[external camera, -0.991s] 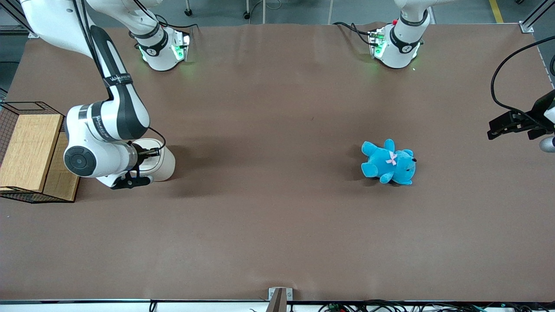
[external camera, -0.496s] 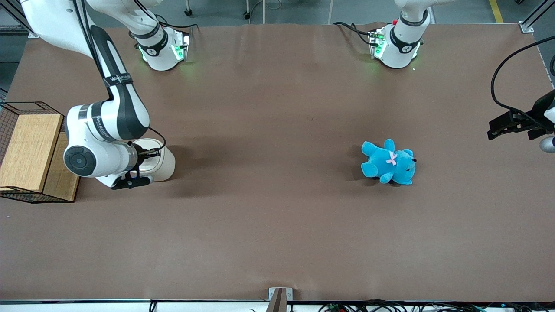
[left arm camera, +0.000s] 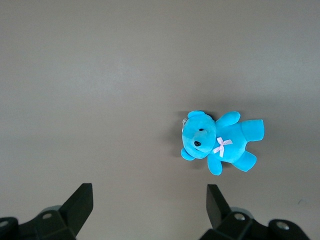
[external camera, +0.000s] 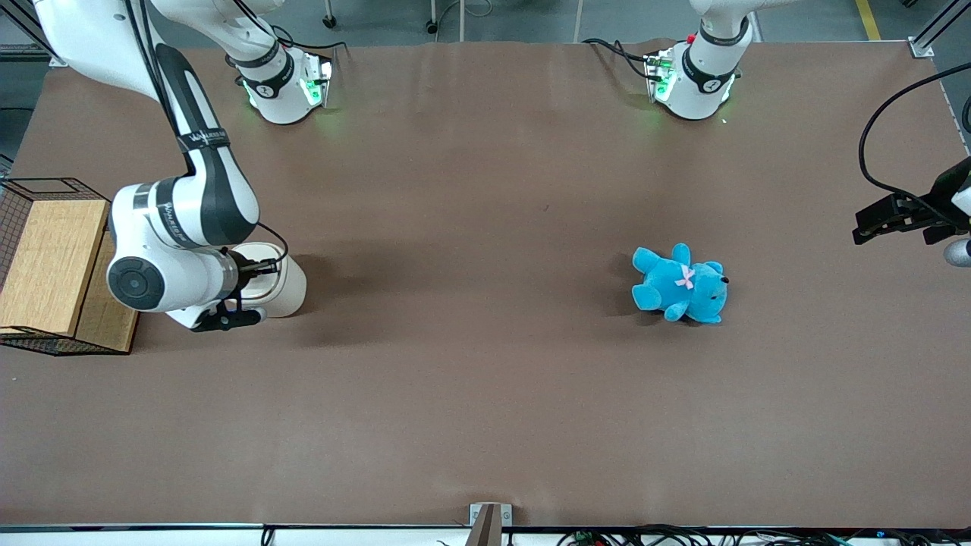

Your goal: Open trash can with right arm

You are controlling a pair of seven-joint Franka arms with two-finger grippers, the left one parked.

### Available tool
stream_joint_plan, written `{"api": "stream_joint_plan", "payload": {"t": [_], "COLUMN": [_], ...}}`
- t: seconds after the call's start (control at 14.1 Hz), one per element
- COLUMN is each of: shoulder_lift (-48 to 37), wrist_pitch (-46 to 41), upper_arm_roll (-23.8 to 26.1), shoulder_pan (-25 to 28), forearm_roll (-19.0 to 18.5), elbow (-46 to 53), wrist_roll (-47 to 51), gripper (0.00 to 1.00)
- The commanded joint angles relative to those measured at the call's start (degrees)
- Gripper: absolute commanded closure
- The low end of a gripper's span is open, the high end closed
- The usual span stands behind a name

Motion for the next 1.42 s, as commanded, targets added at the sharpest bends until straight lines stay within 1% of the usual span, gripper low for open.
{"api": "stream_joint_plan", "payload": {"t": [0.0, 0.07, 0.14, 0.21, 0.28, 0.35, 0.57, 0.85, 1.06, 1.35], "shoulder_lift": [-0.71, -1.58, -2.63, -3.95, -4.92, -5.71, -8.09, -13.17, -17.92, -22.06], "wrist_pitch": [-7.64, -8.88, -9.15, -9.15, -9.15, -9.07, -8.89, -7.92, -8.80, -8.11], "upper_arm_roll": [0.12, 0.12, 0.04, 0.04, 0.03, 0.03, -0.05, -0.23, -0.05, 0.12], "shoulder_pan": [-2.28, -2.45, -2.72, -3.15, -3.94, -4.65, -6.76, -7.11, -7.73, -7.73], "forearm_roll": [-0.07, -0.24, -0.42, -0.42, -0.42, -0.42, -0.51, -0.77, -0.69, -0.60], "elbow": [6.83, 8.15, 8.51, 9.12, 9.91, 10.70, 15.27, 18.88, 18.10, 13.19], "wrist_roll": [-1.28, -2.06, -2.94, -3.21, -3.21, -3.21, -3.21, -3.13, -2.86, -2.51], "gripper": [0.90, 0.80, 0.72, 0.59, 0.33, 0.00, 0.00, 0.00, 0.00, 0.00]}}
